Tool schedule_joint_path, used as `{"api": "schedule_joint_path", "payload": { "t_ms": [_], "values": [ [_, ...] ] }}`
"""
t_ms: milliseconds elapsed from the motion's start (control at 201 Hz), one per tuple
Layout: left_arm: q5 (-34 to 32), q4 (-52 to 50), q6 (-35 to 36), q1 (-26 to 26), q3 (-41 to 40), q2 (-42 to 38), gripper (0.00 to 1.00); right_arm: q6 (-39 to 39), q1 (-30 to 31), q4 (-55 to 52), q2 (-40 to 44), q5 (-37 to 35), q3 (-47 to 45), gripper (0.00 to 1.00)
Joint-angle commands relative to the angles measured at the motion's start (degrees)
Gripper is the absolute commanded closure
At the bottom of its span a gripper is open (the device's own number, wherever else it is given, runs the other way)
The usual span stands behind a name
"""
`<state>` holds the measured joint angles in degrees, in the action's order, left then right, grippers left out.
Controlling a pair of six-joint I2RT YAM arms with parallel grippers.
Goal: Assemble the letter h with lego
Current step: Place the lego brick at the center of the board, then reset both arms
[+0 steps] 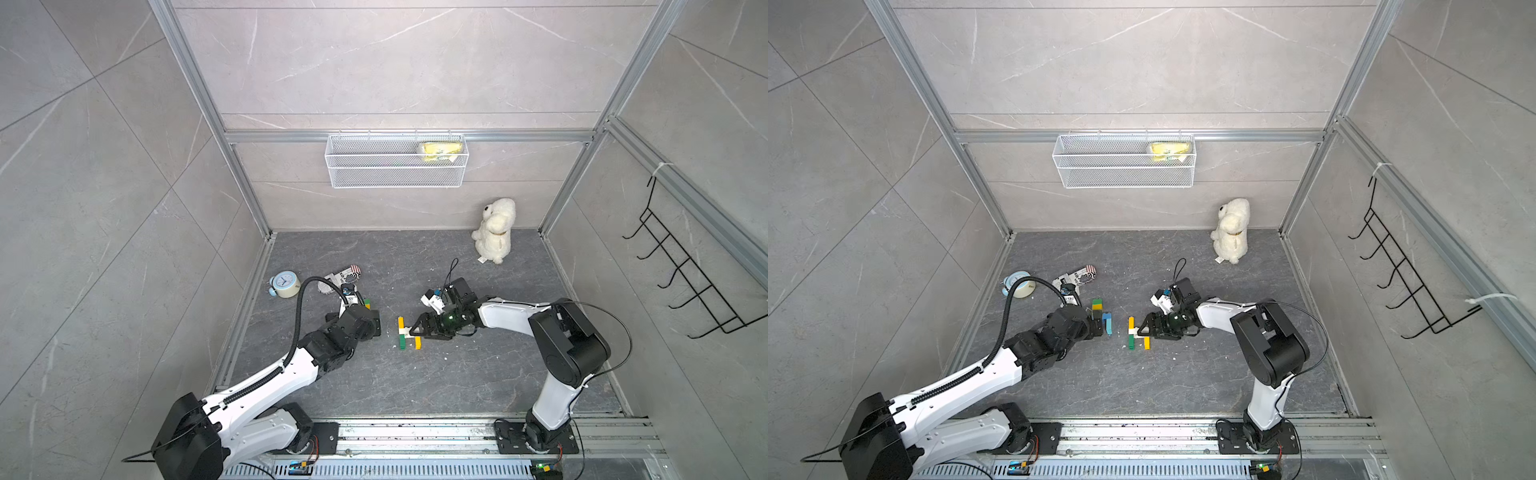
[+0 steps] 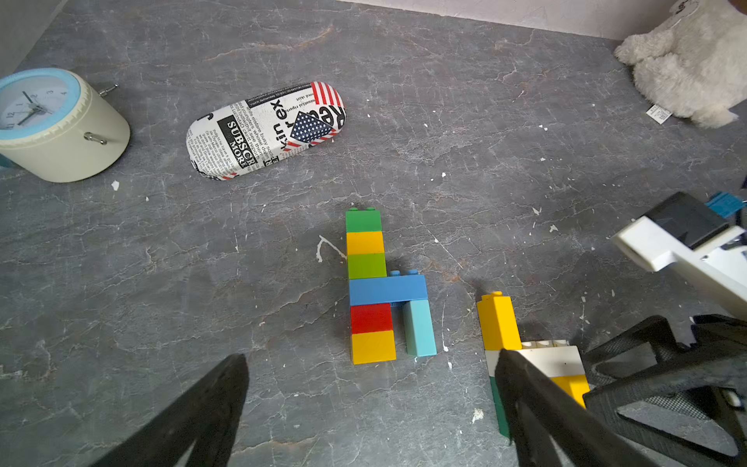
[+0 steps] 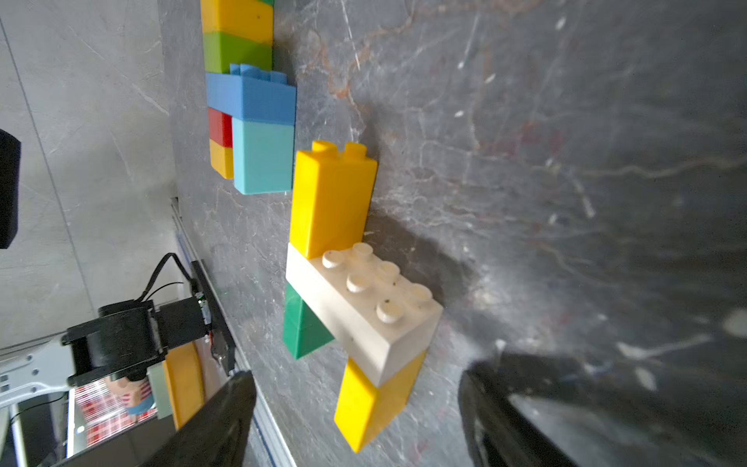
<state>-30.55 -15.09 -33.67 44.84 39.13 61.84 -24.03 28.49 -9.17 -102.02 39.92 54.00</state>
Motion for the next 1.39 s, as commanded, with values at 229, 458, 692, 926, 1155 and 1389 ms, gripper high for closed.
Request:
{"api": "schedule_joint_path", "payload": {
  "t_ms": [229, 458, 692, 926, 1155, 1389],
  "values": [
    [-15.5, 3.5, -0.5, -0.2, -4.2, -7.0, 0.00, -4.4, -5.4, 9.3, 38.7, -47.5, -19.1, 0.00],
    [-22.0, -9.6, -5.7, -0.8, 7.2, -5.3, 0.00, -0.2, -9.6, 8.4, 55.7, -68.8, -25.2, 0.00],
    [-8.4, -9.3, -5.4, -21.5, 17.5, -1.5, 0.00, 0.9, -18.9, 14.1, 47.8, -66.5, -26.1, 0.00],
    [3.1, 9.9, 1.2, -45.6, 3.3, -2.2, 0.01, 6.2, -22.7, 24.7, 34.5, -62.2, -26.4, 0.00],
    [-0.9, 30.4, 17.4, -49.0, -14.0, -2.5, 0.01, 16.8, -21.9, 56.6, 30.3, -61.9, -40.1, 0.00],
    [5.3, 41.0, 21.5, -48.6, -17.8, 7.9, 0.01, 21.3, -19.3, 58.5, 27.1, -61.7, -38.8, 0.00]
  ]
}}
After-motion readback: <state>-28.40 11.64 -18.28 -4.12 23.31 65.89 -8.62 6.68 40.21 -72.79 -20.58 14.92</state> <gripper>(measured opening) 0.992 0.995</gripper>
